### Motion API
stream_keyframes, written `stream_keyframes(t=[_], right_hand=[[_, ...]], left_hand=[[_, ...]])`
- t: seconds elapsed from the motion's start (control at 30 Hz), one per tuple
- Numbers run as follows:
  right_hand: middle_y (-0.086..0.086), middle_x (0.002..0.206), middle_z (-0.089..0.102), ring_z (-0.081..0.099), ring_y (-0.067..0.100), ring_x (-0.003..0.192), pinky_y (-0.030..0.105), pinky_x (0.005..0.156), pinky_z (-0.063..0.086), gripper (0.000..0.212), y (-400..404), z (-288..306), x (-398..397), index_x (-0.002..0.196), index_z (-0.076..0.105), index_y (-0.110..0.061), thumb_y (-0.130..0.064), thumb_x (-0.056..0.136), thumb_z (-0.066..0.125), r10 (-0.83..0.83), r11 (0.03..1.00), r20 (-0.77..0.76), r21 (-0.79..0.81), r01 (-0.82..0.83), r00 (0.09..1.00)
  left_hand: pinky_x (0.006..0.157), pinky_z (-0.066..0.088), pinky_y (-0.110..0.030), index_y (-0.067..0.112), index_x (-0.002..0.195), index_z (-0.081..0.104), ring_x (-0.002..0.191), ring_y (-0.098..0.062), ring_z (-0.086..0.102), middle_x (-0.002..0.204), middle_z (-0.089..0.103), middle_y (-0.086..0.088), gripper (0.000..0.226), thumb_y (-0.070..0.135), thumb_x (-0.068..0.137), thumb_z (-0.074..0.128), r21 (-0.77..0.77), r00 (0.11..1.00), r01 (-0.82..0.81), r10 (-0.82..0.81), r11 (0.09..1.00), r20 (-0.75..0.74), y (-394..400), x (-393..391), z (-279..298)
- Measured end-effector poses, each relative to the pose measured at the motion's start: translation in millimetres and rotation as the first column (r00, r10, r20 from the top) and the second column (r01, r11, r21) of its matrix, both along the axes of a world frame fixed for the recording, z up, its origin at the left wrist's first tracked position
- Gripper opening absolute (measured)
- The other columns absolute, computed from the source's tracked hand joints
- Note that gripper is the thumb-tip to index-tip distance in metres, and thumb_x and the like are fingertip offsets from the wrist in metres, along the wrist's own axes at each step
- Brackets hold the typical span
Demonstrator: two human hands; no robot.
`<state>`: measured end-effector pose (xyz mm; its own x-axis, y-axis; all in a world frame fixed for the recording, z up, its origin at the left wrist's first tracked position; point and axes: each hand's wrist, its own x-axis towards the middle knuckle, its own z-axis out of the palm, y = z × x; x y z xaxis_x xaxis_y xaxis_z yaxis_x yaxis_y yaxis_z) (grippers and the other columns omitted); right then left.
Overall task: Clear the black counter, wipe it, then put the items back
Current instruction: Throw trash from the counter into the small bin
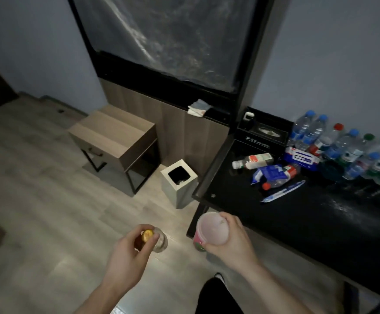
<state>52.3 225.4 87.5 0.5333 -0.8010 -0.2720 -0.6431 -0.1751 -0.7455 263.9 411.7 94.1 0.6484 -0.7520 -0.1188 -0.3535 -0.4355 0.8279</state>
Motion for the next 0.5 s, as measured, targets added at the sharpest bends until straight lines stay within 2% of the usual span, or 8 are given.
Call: stream_keyframes(t=[0.07, 0.17, 0.3, 0.5], right_hand=[[-0.024, 0.127, 0.043, 0.049, -0.002, 0.108, 0.015, 0.079, 0.039, 0.083, 12.0, 5.3, 23.7, 0.126, 0.041, -0.049, -0.051, 0.059, 0.091, 0.035, 0.999, 0.014, 0.007, -0.035, 0.999], [-0.028, 0.124, 0.043, 0.048, -0.002, 0.109, 0.015, 0.079, 0.039, 0.081, 17.4, 8.0, 56.1, 0.122, 0.039, -0.052, -0.056, 0.058, 0.088, 0.076, 0.997, 0.010, -0.005, -0.076, 0.997], [-0.037, 0.122, 0.041, 0.047, -0.001, 0.117, 0.023, 0.092, 0.043, 0.079, 5.5, -5.9, 99.4, 0.117, 0.039, -0.060, -0.064, 0.052, 0.084, 0.093, 0.995, 0.001, -0.023, -0.093, 0.996], [-0.026, 0.129, 0.042, 0.048, 0.004, 0.119, 0.031, 0.094, 0.047, 0.093, -26.5, -42.2, 188.8, 0.129, 0.039, -0.051, -0.070, 0.047, 0.079, 0.092, 0.995, -0.053, 0.044, -0.089, 0.994]], left_hand=[[0.066, 0.049, -0.018, 0.037, 0.102, 0.070, 0.074, -0.009, 0.067, 0.082, 0.071, 0.013, 0.011, 0.042, 0.092, 0.072, 0.015, 0.999, -0.034, 0.034, 0.999, -0.004, 14.8, 24.9, -5.8], [0.068, 0.049, -0.015, 0.037, 0.105, 0.071, 0.078, -0.003, 0.067, 0.087, 0.072, 0.016, 0.016, 0.042, 0.090, 0.074, 0.035, 0.998, -0.067, 0.067, 0.997, 0.004, 22.1, 60.5, -12.7], [0.070, 0.056, -0.031, 0.040, 0.103, 0.069, 0.075, -0.005, 0.067, 0.083, 0.070, 0.016, 0.013, 0.041, 0.091, 0.073, 0.072, 0.996, -0.081, 0.079, 0.994, 0.032, 12.0, 105.9, -20.4], [0.065, 0.054, -0.028, 0.046, 0.102, 0.067, 0.071, -0.006, 0.065, 0.082, 0.067, 0.021, 0.014, 0.042, 0.090, 0.073, 0.114, 0.994, -0.082, 0.073, 0.990, 0.080, -15.7, 180.6, -19.0]])
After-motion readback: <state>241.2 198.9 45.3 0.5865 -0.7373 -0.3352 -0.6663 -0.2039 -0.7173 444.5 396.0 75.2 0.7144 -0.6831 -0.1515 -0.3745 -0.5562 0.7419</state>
